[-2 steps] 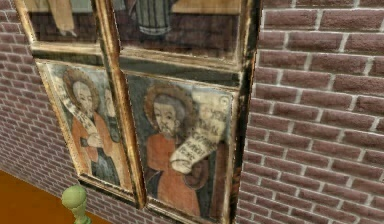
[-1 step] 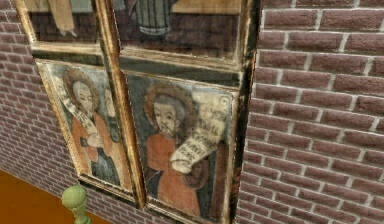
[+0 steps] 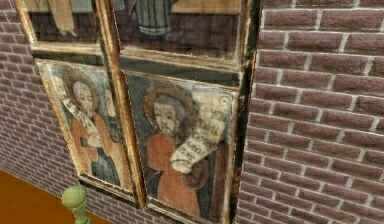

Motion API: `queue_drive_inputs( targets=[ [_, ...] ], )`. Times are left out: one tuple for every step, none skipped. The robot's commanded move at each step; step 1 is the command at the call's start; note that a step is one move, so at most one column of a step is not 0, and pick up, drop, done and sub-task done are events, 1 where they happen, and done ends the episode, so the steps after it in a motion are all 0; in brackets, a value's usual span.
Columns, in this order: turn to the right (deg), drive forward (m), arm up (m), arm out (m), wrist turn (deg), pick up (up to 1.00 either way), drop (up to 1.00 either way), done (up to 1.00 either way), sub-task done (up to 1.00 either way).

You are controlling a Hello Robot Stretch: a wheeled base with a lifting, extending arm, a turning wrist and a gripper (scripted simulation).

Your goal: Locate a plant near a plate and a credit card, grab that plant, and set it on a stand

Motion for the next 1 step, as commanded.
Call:
queue_drive_inputs(
  targets=[
    [0.0,0.00,0.00,0.00,-45.0,0.00,0.00,0.00,0.00]
  ],
)
